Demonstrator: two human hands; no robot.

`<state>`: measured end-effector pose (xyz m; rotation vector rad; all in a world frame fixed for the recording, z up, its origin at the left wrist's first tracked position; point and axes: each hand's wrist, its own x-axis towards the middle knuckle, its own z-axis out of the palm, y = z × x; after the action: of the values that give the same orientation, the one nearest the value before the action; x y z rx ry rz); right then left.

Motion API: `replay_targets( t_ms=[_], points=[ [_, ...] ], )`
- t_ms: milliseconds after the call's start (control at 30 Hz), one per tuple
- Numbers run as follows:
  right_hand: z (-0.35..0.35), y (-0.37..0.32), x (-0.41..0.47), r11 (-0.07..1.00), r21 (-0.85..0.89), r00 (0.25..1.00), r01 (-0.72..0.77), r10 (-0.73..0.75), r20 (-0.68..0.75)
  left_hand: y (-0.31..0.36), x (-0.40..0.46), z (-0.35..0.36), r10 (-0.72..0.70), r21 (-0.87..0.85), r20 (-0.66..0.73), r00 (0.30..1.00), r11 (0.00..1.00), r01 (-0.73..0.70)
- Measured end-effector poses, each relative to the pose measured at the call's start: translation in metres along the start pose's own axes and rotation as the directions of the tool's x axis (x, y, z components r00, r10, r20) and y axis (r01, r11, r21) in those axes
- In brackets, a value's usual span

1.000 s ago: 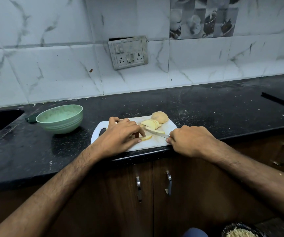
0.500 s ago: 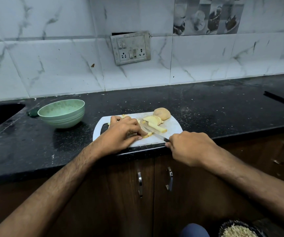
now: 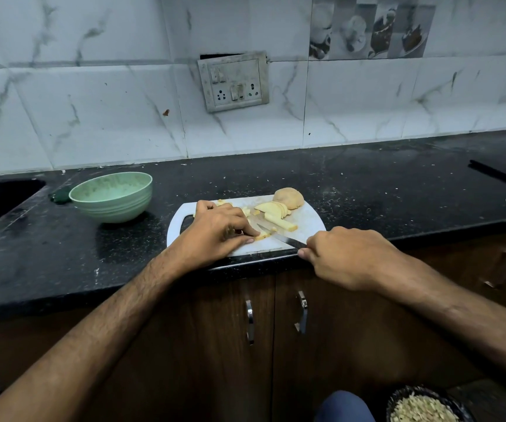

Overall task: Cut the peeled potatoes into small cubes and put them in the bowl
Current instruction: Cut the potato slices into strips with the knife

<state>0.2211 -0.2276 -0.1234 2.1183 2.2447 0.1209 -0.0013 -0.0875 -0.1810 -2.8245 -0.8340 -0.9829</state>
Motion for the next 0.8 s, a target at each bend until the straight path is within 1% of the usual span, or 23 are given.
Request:
replay_targets(
  t_ms=[100,300,433,500,667,800],
  points=[
    [0.002,-0.005,0.0,1.0,0.017,1.0,-0.012,0.012,0.019,0.0,0.001,0.0,0.007,0.022,0.009,1.0,1.0,-0.007],
    [0.018,-0.021,0.009,1.0,0.005,0.996,0.002,-0.001,-0.088,0.003,0.001,-0.001,0.003,0.051,0.006,1.0,0.999,-0.004],
    [0.007,-0.012,0.009,0.999,0.033,0.997,-0.036,0.038,-0.073,0.006,-0.004,0.001,-0.056,0.023,-0.068,0.996,0.998,0.058],
    [0.001,-0.008,0.004,0.999,0.03,0.997,-0.031,0.033,-0.063,0.006,-0.005,0.003,-0.055,0.028,-0.092,0.994,0.998,0.058],
    [0.003,-0.014,-0.004,0.999,0.039,1.0,-0.017,0.017,0.007,0.009,-0.005,0.002,-0.043,0.028,-0.088,0.995,0.999,0.046],
    [0.011,-0.021,0.004,0.997,0.066,1.0,-0.032,0.032,0.001,0.01,-0.002,0.0,-0.025,0.038,-0.07,0.997,0.999,0.028]
  ],
)
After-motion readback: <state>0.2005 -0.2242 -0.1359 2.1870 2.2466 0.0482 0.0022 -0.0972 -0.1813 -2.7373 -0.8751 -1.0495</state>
